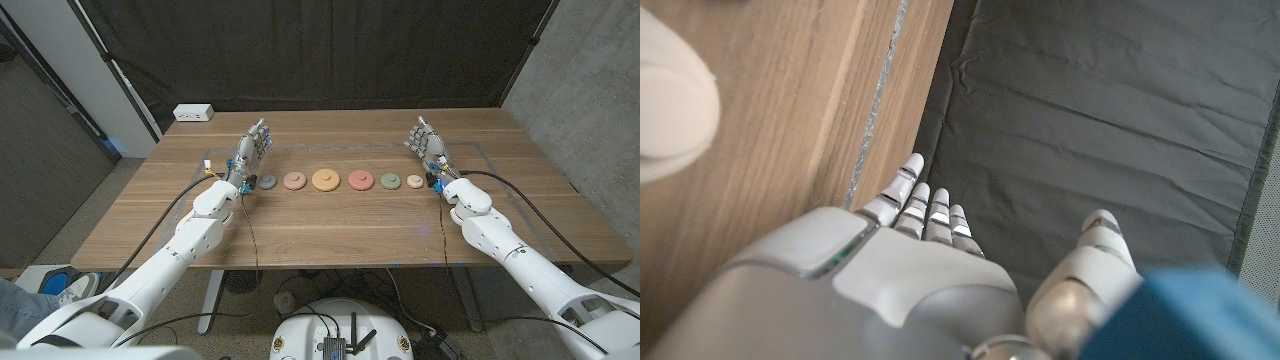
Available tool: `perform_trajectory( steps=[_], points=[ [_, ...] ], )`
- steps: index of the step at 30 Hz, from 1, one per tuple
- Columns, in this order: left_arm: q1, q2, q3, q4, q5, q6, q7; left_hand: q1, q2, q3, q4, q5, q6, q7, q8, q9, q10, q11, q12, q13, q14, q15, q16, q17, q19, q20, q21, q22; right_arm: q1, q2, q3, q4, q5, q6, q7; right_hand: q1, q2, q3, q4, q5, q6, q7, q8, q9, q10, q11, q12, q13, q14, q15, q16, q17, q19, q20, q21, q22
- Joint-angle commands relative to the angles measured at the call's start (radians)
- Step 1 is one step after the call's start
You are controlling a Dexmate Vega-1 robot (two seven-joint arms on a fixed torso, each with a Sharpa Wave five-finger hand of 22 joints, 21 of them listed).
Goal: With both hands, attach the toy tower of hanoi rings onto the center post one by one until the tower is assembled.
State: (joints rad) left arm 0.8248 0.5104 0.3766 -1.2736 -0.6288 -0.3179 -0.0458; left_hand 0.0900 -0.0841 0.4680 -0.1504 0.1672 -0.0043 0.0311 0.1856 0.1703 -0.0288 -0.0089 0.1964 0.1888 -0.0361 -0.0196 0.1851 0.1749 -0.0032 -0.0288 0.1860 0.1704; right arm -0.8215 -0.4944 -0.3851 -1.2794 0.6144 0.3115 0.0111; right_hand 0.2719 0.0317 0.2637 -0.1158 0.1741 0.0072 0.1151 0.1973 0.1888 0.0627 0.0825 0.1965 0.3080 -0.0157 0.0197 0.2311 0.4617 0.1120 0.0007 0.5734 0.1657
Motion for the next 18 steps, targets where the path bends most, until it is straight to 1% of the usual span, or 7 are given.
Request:
perform_trajectory(
  steps=[1, 4, 8, 12, 15, 16, 18],
  points=[
    [-0.004, 0.004, 0.000, 0.022, 0.011, -0.034, -0.019, -0.001, -0.007, 0.008, 0.000, 0.006, 0.013, 0.007, 0.009, 0.005, -0.002, -0.001, 0.007, 0.004, 0.003, -0.001, 0.007, 0.005, 0.003, -0.077, 0.008, 0.005, 0.008, 0.013, -0.015, -0.003, -0.050, 0.028, -0.041, 0.015, 0.002, 0.008, -0.003, 0.004, 0.011, 0.021, 0.008, 0.003, 0.019, -0.006, 0.010, -0.005, 0.013, 0.004, 0.009, 0.003, 0.015, 0.002, 0.001, 0.003],
    [-0.007, 0.004, -0.001, 0.026, 0.011, -0.039, -0.022, 0.000, -0.005, 0.009, 0.000, 0.006, 0.016, 0.006, 0.009, 0.005, 0.006, 0.000, 0.010, 0.004, 0.007, -0.002, 0.008, 0.005, 0.005, -0.075, 0.009, 0.005, 0.003, 0.015, -0.017, -0.010, -0.059, 0.036, -0.048, 0.017, 0.005, 0.009, -0.004, 0.005, 0.017, 0.017, 0.009, 0.002, 0.029, -0.002, 0.013, -0.009, 0.023, 0.003, 0.012, 0.001, 0.021, 0.004, -0.001, 0.003],
    [-0.006, 0.003, -0.002, 0.026, 0.011, -0.046, -0.024, 0.002, -0.002, 0.011, -0.001, 0.006, 0.027, 0.004, 0.011, 0.005, 0.018, 0.002, 0.014, 0.003, 0.019, 0.000, 0.011, 0.005, 0.013, -0.071, 0.012, 0.005, -0.001, 0.017, -0.019, -0.016, -0.069, 0.042, -0.060, 0.020, 0.009, 0.011, -0.008, 0.006, 0.031, 0.011, 0.013, 0.002, 0.047, -0.004, 0.017, -0.017, 0.043, 0.004, 0.019, -0.001, 0.041, 0.006, -0.003, 0.004],
    [0.001, 0.011, -0.004, 0.013, 0.005, -0.031, -0.023, 0.004, 0.002, 0.012, -0.001, 0.007, 0.040, 0.004, 0.014, 0.005, 0.027, 0.002, 0.017, 0.002, 0.032, 0.000, 0.014, 0.005, 0.023, -0.067, 0.015, 0.005, -0.001, 0.017, -0.021, -0.016, -0.084, 0.046, -0.073, 0.023, 0.014, 0.013, -0.011, 0.007, 0.042, 0.008, 0.016, 0.002, 0.062, -0.009, 0.021, -0.024, 0.062, 0.002, 0.025, -0.003, 0.060, 0.009, -0.003, 0.004],
    [0.010, 0.009, -0.009, 0.013, 0.005, -0.039, -0.013, 0.007, 0.007, 0.015, -0.002, 0.007, 0.050, 0.001, 0.014, 0.005, 0.042, 0.000, 0.020, 0.001, 0.059, -0.003, 0.022, 0.006, 0.040, -0.056, 0.020, 0.006, -0.003, 0.023, -0.021, -0.014, -0.090, 0.056, -0.082, 0.026, 0.019, 0.015, -0.014, 0.008, 0.056, 0.000, 0.018, 0.003, 0.082, -0.010, 0.025, -0.032, 0.097, 0.002, 0.038, -0.004, 0.088, 0.013, -0.002, 0.005],
    [0.013, 0.009, -0.010, 0.011, 0.006, -0.041, -0.008, 0.008, 0.007, 0.015, -0.002, 0.007, 0.053, 0.002, 0.015, 0.005, 0.043, 0.000, 0.020, 0.001, 0.062, -0.003, 0.022, 0.006, 0.043, -0.054, 0.022, 0.006, -0.004, 0.023, -0.021, -0.015, -0.093, 0.057, -0.086, 0.027, 0.019, 0.015, -0.015, 0.008, 0.057, 0.000, 0.018, 0.003, 0.085, -0.010, 0.025, -0.034, 0.102, 0.002, 0.040, -0.005, 0.095, 0.016, -0.001, 0.005],
    [0.021, 0.009, -0.014, 0.003, 0.003, -0.040, 0.001, 0.009, 0.010, 0.017, -0.003, 0.007, 0.064, 0.000, 0.016, 0.005, 0.055, 0.000, 0.023, 0.000, 0.075, -0.002, 0.024, 0.006, 0.055, -0.048, 0.025, 0.007, -0.008, 0.022, -0.019, -0.023, -0.095, 0.054, -0.095, 0.028, 0.022, 0.016, -0.018, 0.009, 0.064, -0.008, 0.018, 0.003, 0.097, -0.016, 0.027, -0.040, 0.134, 0.009, 0.052, -0.006, 0.122, 0.026, 0.001, 0.006]
  ],
)
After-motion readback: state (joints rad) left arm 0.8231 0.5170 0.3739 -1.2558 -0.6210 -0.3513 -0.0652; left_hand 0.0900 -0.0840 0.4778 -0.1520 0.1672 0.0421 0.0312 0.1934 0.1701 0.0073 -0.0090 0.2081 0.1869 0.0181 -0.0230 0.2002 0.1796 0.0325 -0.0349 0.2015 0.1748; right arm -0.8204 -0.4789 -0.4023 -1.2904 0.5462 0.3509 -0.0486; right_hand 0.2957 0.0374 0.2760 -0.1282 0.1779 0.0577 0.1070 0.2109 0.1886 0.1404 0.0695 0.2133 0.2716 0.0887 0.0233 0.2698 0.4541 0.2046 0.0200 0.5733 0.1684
